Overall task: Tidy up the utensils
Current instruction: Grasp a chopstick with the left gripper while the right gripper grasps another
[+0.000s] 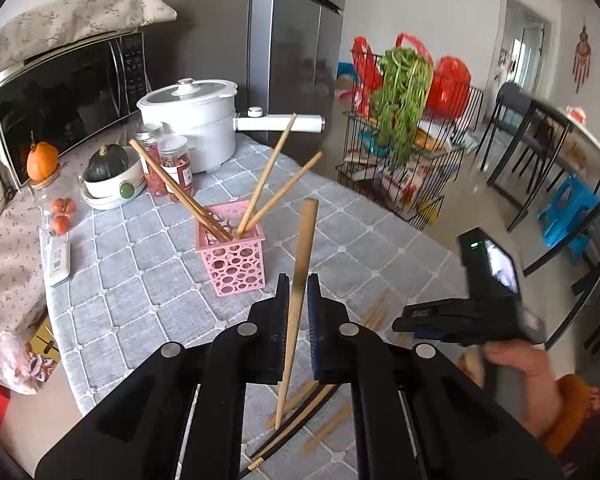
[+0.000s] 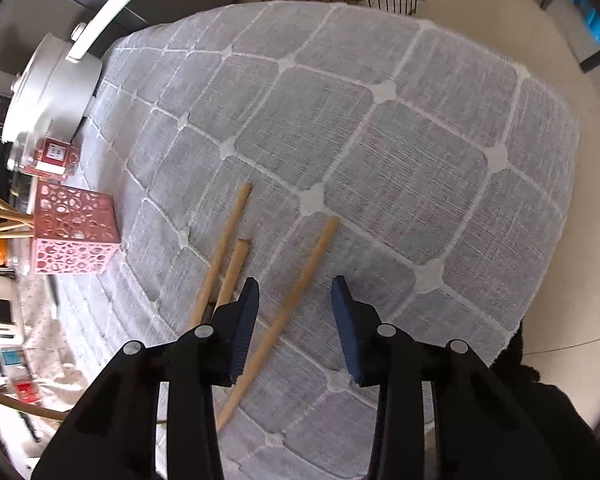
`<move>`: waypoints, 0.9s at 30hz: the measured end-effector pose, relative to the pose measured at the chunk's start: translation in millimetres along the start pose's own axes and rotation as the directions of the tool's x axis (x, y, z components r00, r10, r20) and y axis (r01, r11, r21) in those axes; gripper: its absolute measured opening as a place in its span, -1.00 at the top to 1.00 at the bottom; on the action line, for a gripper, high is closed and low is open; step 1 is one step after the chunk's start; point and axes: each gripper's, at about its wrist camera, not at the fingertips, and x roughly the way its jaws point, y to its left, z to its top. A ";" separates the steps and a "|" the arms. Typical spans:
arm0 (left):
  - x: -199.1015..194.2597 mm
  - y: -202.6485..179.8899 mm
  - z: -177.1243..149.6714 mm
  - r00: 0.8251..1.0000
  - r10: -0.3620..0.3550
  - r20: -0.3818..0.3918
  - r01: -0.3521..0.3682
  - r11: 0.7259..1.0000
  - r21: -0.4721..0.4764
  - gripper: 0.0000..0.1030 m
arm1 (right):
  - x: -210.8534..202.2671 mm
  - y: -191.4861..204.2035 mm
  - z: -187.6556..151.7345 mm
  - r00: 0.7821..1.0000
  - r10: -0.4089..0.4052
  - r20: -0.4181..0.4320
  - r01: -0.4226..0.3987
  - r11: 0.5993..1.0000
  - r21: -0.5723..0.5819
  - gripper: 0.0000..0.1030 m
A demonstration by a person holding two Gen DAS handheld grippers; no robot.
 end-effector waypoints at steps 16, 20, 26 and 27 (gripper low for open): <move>-60.1 52.2 -6.3 0.993 -0.052 0.104 0.069 0.983 -0.172 0.90 | -112.8 2.8 -41.2 0.934 0.293 0.204 -0.258 0.949 -0.181 0.88; -35.1 49.7 -10.7 0.989 -0.144 -0.022 0.138 0.973 -0.183 0.89 | -134.8 1.7 -41.2 0.926 0.316 0.206 -0.273 0.938 -0.213 0.88; 84.1 43.7 -56.7 0.900 -0.163 -0.404 0.077 0.972 -0.220 0.84 | -141.9 -6.6 -31.8 0.910 0.341 0.236 -0.302 0.935 -0.187 0.88; 102.8 44.4 -68.5 0.886 -0.120 -0.448 0.029 0.978 -0.205 0.83 | -139.7 -8.7 -30.0 0.909 0.345 0.233 -0.307 0.934 -0.182 0.88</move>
